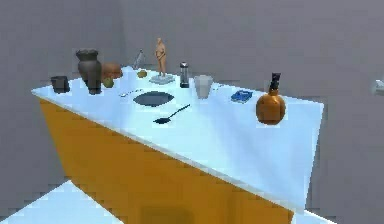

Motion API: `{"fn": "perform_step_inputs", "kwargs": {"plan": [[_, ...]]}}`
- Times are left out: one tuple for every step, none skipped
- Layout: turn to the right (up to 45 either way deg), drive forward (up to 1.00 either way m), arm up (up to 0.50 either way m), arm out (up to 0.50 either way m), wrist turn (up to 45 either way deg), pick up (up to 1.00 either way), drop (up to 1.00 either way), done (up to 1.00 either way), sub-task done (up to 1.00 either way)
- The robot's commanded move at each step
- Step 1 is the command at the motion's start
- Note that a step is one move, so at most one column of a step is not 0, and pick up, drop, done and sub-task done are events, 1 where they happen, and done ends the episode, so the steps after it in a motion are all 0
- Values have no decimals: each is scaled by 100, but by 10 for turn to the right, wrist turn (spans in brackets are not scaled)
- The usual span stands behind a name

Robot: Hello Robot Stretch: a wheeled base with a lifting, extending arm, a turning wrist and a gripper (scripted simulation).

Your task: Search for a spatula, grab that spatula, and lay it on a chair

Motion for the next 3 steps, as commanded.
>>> {"fn": "perform_step_inputs", "kwargs": {"plan": [[-450, 0, 0, 0, 0, 0, 0, 0, 0], [-420, 0, 0, 0, 0, 0, 0, 0, 0], [-60, 0, 0, 0, 0, 0, 0, 0, 0]]}}
